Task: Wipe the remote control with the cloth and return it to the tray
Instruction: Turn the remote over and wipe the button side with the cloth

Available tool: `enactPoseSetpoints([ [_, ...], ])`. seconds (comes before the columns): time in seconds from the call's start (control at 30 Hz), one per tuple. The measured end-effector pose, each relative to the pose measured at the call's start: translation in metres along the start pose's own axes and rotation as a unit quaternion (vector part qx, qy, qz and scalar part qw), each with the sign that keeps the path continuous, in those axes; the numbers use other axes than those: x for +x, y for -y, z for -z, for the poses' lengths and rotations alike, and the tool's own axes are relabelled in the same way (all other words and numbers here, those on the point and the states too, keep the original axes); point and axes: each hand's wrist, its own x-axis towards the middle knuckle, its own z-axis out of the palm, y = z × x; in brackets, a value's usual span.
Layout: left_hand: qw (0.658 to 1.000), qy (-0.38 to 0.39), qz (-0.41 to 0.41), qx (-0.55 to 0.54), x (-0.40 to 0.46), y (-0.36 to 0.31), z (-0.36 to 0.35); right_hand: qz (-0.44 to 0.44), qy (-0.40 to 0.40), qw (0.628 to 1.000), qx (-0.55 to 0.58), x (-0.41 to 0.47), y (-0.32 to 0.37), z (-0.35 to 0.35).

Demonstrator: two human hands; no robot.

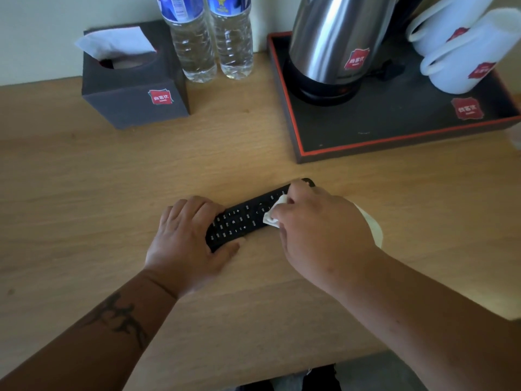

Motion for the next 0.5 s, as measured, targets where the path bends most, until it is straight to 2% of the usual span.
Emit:
enactPoseSetpoints([
  [0.07,1.0,0.002,-0.005,0.003,-0.001,0.0,0.001,0.008,0.012,1.0,-0.005,-0.004,-0.003,0.006],
  [0.2,1.0,0.002,-0.005,0.006,0.0,0.001,0.0,-0.014,-0.04,0.998,0.037,0.019,-0.006,0.012],
  [0.5,1.0,0.01,-0.014,0.002,0.0,0.001,0.001,-0.012,0.012,1.0,0.018,0.002,-0.004,0.005],
])
